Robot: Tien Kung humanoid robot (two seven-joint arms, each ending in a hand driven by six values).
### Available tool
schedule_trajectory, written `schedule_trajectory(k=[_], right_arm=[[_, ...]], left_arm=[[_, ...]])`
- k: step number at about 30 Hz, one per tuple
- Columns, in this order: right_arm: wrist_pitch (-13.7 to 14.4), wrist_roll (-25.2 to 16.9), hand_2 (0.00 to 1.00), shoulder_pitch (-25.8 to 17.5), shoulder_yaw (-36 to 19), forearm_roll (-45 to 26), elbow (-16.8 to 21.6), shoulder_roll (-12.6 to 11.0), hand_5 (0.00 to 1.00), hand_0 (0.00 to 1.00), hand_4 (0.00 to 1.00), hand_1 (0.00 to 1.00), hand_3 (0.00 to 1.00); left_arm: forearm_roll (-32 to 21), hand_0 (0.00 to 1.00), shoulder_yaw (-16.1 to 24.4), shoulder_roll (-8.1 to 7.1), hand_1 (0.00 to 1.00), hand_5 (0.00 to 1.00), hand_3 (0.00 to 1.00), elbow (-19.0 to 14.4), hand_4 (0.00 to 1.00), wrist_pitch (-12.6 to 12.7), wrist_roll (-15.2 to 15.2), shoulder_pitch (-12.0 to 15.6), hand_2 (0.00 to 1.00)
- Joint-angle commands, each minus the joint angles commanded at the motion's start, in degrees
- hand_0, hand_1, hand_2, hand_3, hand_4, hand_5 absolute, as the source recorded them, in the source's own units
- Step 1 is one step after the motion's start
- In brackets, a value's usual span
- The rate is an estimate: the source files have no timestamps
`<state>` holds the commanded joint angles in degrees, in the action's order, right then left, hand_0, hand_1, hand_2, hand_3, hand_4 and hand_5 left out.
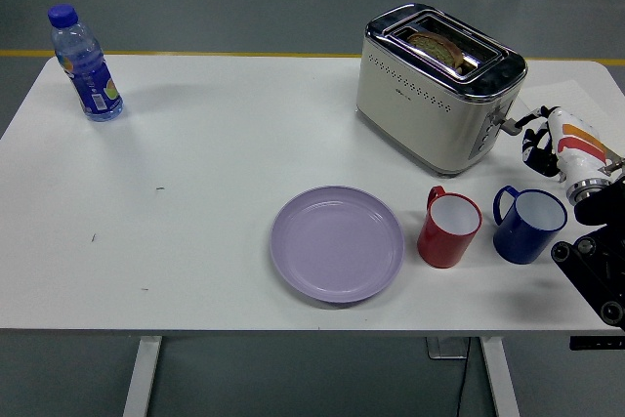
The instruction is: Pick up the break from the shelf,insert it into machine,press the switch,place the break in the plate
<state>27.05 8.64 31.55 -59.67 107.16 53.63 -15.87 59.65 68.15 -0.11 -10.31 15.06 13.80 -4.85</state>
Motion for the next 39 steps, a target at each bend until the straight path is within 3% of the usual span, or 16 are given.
schedule_trajectory(k=[6,7,12,13,18,19,25,26,28,39], right_arm=[[0.88,1.67,0.292,-1.08,-5.02,1.67,3.95,-1.10,0.002,0.209,0.360,0.197,0.559],[0.70,2.25,0.373,-1.31,-5.84,1.03,4.78,-1.34,0.002,0.247,0.492,0.238,0.621],[0.97,4.28,0.373,-2.25,-9.34,-2.68,8.71,-2.29,0.002,0.247,0.492,0.238,0.621],[0.98,4.27,0.495,-2.40,-9.90,-3.63,9.49,-2.44,0.002,0.296,0.448,0.359,0.799],[-1.38,3.56,0.495,-2.28,-11.28,-7.64,12.43,-3.20,0.002,0.296,0.448,0.359,0.799],[-1.79,3.26,0.819,-2.13,-11.38,-8.53,13.17,-3.42,0.213,0.699,0.647,0.677,0.945],[-2.87,2.19,0.819,-0.59,-10.58,-11.78,15.60,-4.39,0.213,0.699,0.647,0.677,0.945],[-3.06,2.08,0.892,0.07,-10.13,-12.32,15.84,-4.59,0.253,0.795,0.685,0.762,0.949],[-3.24,1.86,0.892,1.15,-9.42,-12.84,16.06,-4.89,0.253,0.795,0.685,0.762,0.949],[-6.93,3.11,0.901,12.62,-1.66,-15.17,14.73,-6.42,0.274,0.849,0.722,0.785,0.908]], left_arm=[[0.33,0.656,0.11,0.03,0.623,0.878,0.611,0.00,0.434,-0.05,0.07,0.19,0.665],[0.36,0.656,0.15,0.03,0.623,0.876,0.611,0.00,0.431,-0.05,0.07,0.24,0.665],[0.65,0.656,0.25,0.06,0.623,0.876,0.611,0.00,0.431,-0.07,0.12,0.44,0.665],[0.69,0.656,0.28,0.08,0.624,0.879,0.611,0.00,0.434,-0.06,0.12,0.46,0.665],[0.90,0.656,0.35,0.08,0.624,0.879,0.611,0.00,0.434,-0.11,0.14,0.58,0.665],[0.93,0.656,0.37,0.07,0.623,0.876,0.611,0.00,0.434,-0.11,0.14,0.61,0.665],[0.59,0.656,0.18,0.01,0.623,0.878,0.612,0.00,0.434,-0.12,0.08,0.57,0.665],[0.45,0.656,0.10,-0.02,0.623,0.878,0.612,0.00,0.434,-0.12,0.06,0.53,0.665],[0.34,0.656,0.04,-0.06,0.623,0.878,0.612,0.00,0.434,-0.12,0.06,0.46,0.665],[-0.39,0.656,-0.40,-0.40,0.623,0.878,0.612,0.00,0.434,0.00,-0.04,-0.13,0.664]])
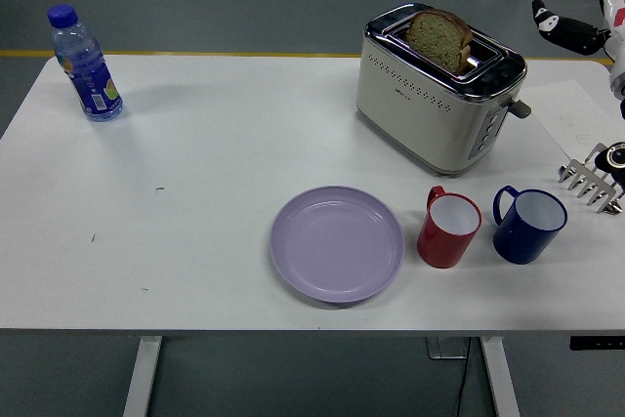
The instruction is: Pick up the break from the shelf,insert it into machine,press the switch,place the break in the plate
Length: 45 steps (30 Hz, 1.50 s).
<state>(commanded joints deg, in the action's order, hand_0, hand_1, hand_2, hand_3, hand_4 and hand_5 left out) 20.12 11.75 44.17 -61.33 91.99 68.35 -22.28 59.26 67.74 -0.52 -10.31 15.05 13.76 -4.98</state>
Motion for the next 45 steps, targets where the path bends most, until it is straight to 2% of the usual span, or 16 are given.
schedule_trajectory(k=[4,6,9,10,11,13,16,17,22,23,38,41,45], right_arm=[[-3.98,1.47,0.901,6.04,5.16,-1.68,-2.88,0.95,0.274,0.849,0.722,0.785,0.908],[-5.79,2.06,0.881,8.35,7.08,-2.09,-4.47,1.67,0.274,0.867,0.735,0.791,0.875],[-8.66,2.71,0.881,12.13,9.88,-1.51,-8.16,3.80,0.274,0.867,0.735,0.791,0.875],[-8.85,2.75,0.881,12.44,10.07,-1.48,-8.49,3.95,0.274,0.867,0.735,0.791,0.875],[-9.98,2.86,0.840,14.01,11.37,-1.52,-10.33,5.29,0.276,0.862,0.745,0.782,0.852],[-10.95,2.89,0.840,15.89,12.67,-1.69,-13.21,6.95,0.276,0.862,0.745,0.782,0.852],[-11.74,2.91,0.840,17.71,13.90,-1.70,-16.34,8.77,0.276,0.862,0.745,0.782,0.852],[-11.92,2.92,0.791,18.13,14.16,-1.62,-17.24,9.19,0.282,0.853,0.759,0.757,0.815],[-13.05,3.14,0.791,21.51,16.23,-0.92,-22.95,12.56,0.282,0.853,0.759,0.757,0.815],[-13.28,3.24,0.761,22.32,16.58,-0.49,-24.59,13.47,0.288,0.837,0.763,0.732,0.804],[-15.52,3.68,0.737,28.61,19.50,1.45,-41.45,21.22,0.314,0.820,0.789,0.708,0.798],[-15.36,3.69,0.721,29.09,19.64,1.83,-43.05,22.16,0.315,0.801,0.799,0.695,0.792],[-15.06,3.78,0.721,30.14,20.07,2.15,-46.04,22.28,0.315,0.801,0.799,0.695,0.792]], left_arm=[[-0.38,0.656,-0.24,-0.09,0.623,0.878,0.612,0.00,0.434,0.08,0.00,-0.14,0.664],[-0.42,0.656,-0.38,-0.13,0.622,0.873,0.612,0.00,0.433,0.07,0.03,-0.16,0.664],[-0.82,0.656,-0.63,-0.19,0.622,0.873,0.612,0.00,0.433,0.14,-0.03,-0.09,0.664],[-0.85,0.656,-0.64,-0.20,0.622,0.873,0.612,0.00,0.433,0.15,-0.03,-0.08,0.664],[-1.02,0.657,-0.84,-0.24,0.621,0.873,0.612,0.00,0.434,0.16,-0.06,-0.06,0.664],[-1.14,0.657,-0.95,-0.29,0.621,0.873,0.612,0.00,0.434,0.19,-0.09,-0.04,0.664],[-1.24,0.657,-1.05,-0.35,0.621,0.873,0.612,0.00,0.434,0.24,-0.13,-0.05,0.664],[-1.26,0.657,-1.08,-0.37,0.622,0.871,0.612,0.00,0.434,0.25,-0.14,-0.05,0.663],[-1.31,0.657,-1.30,-0.54,0.622,0.871,0.612,0.00,0.434,0.34,-0.19,-0.16,0.663],[-1.37,0.657,-1.38,-0.56,0.621,0.870,0.612,0.00,0.434,0.37,-0.20,-0.21,0.663],[-0.95,0.658,-1.63,-0.99,0.621,0.869,0.612,0.00,0.436,0.81,-0.16,-0.84,0.662],[-0.90,0.658,-1.72,-1.02,0.614,0.868,0.611,0.00,0.438,0.85,-0.13,-0.90,0.661],[-0.40,0.658,-1.72,-1.05,0.614,0.868,0.611,0.00,0.438,0.89,0.01,-1.07,0.661]])
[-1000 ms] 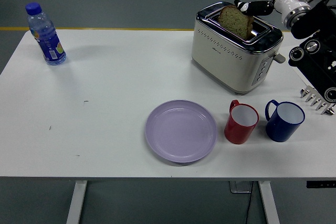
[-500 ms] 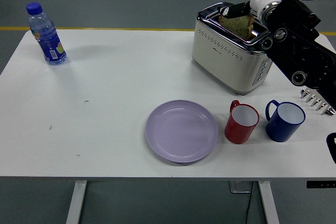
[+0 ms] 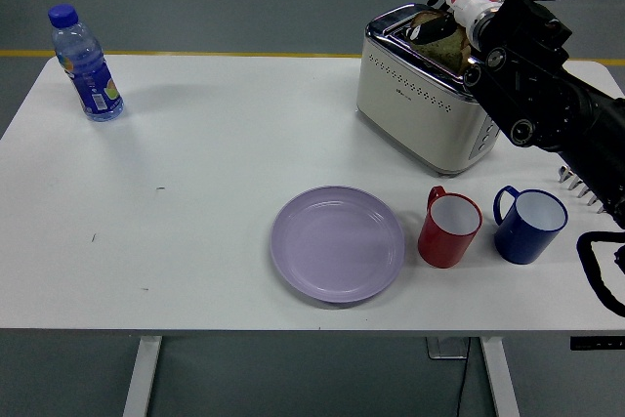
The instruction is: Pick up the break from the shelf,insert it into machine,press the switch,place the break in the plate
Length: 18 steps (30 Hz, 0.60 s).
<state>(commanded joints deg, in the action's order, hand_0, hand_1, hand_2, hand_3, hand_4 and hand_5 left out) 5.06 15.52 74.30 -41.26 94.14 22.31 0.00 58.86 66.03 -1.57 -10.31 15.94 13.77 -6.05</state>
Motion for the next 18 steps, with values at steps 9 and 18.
schedule_trajectory(k=[9,18], right_arm=[[-0.18,0.29,0.634,1.19,1.09,0.54,-3.95,0.00,0.331,0.684,0.816,0.615,0.752],[-0.62,-0.11,0.606,1.23,2.96,-3.40,-3.80,0.00,0.331,0.646,0.818,0.595,0.736]], left_arm=[[0.86,0.659,0.29,-0.02,0.614,0.868,0.609,0.00,0.440,0.15,0.19,-0.18,0.660],[1.78,0.659,0.92,0.04,0.614,0.868,0.608,0.00,0.440,0.08,0.39,-0.02,0.660]])
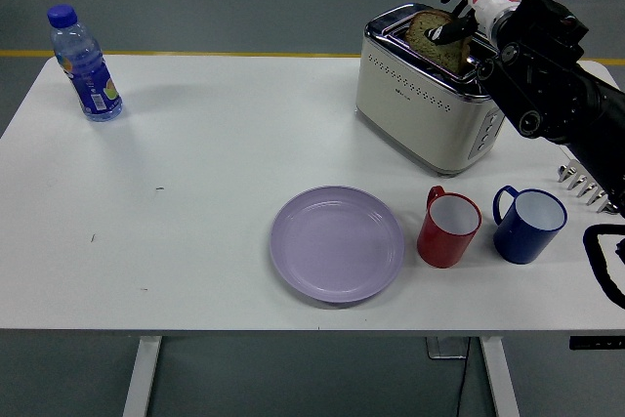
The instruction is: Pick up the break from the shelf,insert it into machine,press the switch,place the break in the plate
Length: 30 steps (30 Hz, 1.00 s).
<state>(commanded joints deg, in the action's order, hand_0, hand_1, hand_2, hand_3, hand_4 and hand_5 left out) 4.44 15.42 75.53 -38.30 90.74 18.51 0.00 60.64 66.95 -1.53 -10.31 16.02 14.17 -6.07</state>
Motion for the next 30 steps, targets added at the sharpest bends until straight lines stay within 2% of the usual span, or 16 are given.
schedule_trajectory(k=[1,2,7,8,13,14,19,20,25,26,30], right_arm=[[-0.05,0.04,0.606,0.01,0.35,-0.25,0.15,0.00,0.331,0.646,0.818,0.595,0.736],[-0.08,0.07,0.552,0.05,0.60,-0.42,0.23,0.00,0.330,0.550,0.819,0.542,0.705],[-0.28,0.55,0.552,0.77,1.31,-0.43,-0.61,0.00,0.330,0.550,0.819,0.542,0.705],[-0.30,0.72,0.509,0.95,1.46,-0.23,-0.91,0.00,0.335,0.424,0.821,0.466,0.666],[-0.41,1.13,0.509,1.17,2.35,-0.41,-1.87,0.00,0.335,0.424,0.821,0.466,0.666],[-0.42,1.14,0.468,1.16,2.52,-0.57,-2.02,0.00,0.330,0.339,0.817,0.417,0.632],[-0.40,0.88,0.468,1.17,3.31,-2.30,-2.91,0.00,0.330,0.339,0.817,0.417,0.632],[-0.37,0.75,0.451,1.13,3.61,-2.96,-2.88,0.00,0.321,0.304,0.813,0.394,0.613],[-0.25,0.52,0.451,1.03,4.54,-4.88,-2.65,0.00,0.321,0.304,0.813,0.394,0.613],[-0.28,0.54,0.422,1.05,4.67,-5.04,-2.67,0.00,0.321,0.250,0.813,0.353,0.585],[-0.45,0.59,0.422,1.23,5.19,-5.61,-2.87,0.00,0.321,0.250,0.813,0.353,0.585]], left_arm=[[0.25,0.659,0.16,0.02,0.614,0.868,0.608,0.00,0.440,-0.02,0.06,-0.01,0.660],[0.45,0.659,0.29,0.03,0.613,0.867,0.608,0.00,0.441,-0.04,0.13,-0.04,0.660],[0.80,0.659,0.57,0.03,0.613,0.867,0.608,0.00,0.441,-0.07,0.17,-0.11,0.660],[0.73,0.660,0.51,0.00,0.613,0.867,0.607,0.00,0.441,-0.05,0.13,-0.16,0.660],[0.54,0.660,0.38,-0.08,0.613,0.867,0.607,0.00,0.441,0.01,0.05,-0.34,0.660],[0.49,0.660,0.36,-0.09,0.612,0.866,0.607,0.00,0.441,0.01,0.04,-0.37,0.659],[0.53,0.660,0.44,-0.12,0.612,0.866,0.607,0.00,0.441,0.03,0.05,-0.43,0.659],[0.52,0.660,0.43,-0.13,0.611,0.866,0.607,0.00,0.441,0.02,0.05,-0.42,0.659],[0.76,0.660,0.64,-0.11,0.611,0.866,0.607,0.00,0.441,0.00,0.11,-0.40,0.659],[0.77,0.660,0.66,-0.11,0.610,0.866,0.606,0.00,0.441,0.00,0.11,-0.40,0.659],[0.93,0.660,0.86,-0.10,0.610,0.866,0.606,0.00,0.441,0.04,0.13,-0.39,0.659]])
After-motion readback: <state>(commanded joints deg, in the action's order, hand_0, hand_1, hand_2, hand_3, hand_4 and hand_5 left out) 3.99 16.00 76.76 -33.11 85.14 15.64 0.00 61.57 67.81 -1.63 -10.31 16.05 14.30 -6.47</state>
